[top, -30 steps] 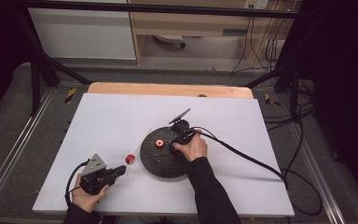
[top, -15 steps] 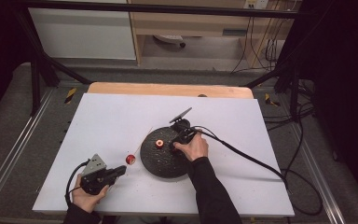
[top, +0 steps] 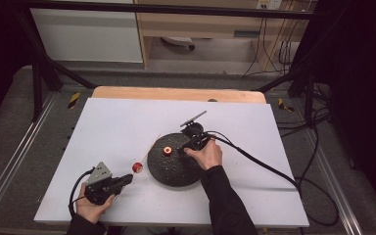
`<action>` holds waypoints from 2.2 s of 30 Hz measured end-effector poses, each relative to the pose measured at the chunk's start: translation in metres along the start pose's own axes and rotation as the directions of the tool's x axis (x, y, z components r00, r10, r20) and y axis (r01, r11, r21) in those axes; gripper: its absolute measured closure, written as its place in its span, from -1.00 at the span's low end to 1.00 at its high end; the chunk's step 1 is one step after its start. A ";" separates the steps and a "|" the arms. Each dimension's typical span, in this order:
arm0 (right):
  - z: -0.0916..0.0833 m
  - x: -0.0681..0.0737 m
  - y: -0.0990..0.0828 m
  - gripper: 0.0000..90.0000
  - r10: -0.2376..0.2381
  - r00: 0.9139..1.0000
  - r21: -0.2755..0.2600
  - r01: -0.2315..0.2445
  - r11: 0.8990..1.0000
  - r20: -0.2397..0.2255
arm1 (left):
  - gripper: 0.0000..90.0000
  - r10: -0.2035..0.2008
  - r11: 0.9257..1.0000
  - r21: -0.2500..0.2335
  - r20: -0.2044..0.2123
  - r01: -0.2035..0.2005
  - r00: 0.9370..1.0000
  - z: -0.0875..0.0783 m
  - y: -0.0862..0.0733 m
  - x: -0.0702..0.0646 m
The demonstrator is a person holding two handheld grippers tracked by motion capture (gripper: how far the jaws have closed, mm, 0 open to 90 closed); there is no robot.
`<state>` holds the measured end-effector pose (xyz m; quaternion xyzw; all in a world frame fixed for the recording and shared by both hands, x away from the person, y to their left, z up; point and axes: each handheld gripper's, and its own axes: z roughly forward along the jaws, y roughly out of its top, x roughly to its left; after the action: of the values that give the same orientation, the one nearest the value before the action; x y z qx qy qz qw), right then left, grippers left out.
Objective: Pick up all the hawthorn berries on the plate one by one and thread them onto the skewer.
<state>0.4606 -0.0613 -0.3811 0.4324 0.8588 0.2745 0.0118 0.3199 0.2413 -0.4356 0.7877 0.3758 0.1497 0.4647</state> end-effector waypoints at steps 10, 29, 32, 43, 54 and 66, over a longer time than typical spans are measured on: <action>-0.012 0.009 -0.009 0.40 -0.021 0.998 -0.095 0.016 0.995 -0.053 | 0.97 0.002 1.000 -0.003 -0.001 -0.002 1.000 0.000 0.000 -0.001; -0.017 0.000 -0.053 0.41 0.051 0.974 -0.362 -0.130 0.923 -0.219 | 0.97 0.007 1.000 -0.005 0.000 -0.007 1.000 0.000 0.000 -0.003; -0.017 0.000 -0.060 0.41 0.063 0.968 -0.412 -0.161 0.897 -0.241 | 0.97 0.007 1.000 -0.005 0.001 -0.007 1.000 0.000 0.000 -0.003; -0.015 -0.001 -0.079 0.41 0.093 0.947 -0.544 -0.255 0.799 -0.307 | 0.97 0.009 1.000 -0.011 0.004 -0.009 1.000 0.000 0.001 -0.005; -0.014 0.000 -0.079 0.41 0.112 0.934 -0.628 -0.313 0.713 -0.340 | 0.97 0.015 1.000 -0.006 0.010 -0.015 1.000 0.003 0.001 -0.008; -0.012 -0.003 -0.073 0.41 0.129 0.914 -0.669 -0.372 0.643 -0.384 | 0.97 0.035 0.999 -0.001 0.023 -0.035 0.999 0.006 0.001 -0.014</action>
<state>0.4063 -0.1038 -0.4069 0.4603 0.5990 0.6551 0.0135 0.3144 0.2274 -0.4363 0.7957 0.3564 0.1489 0.4666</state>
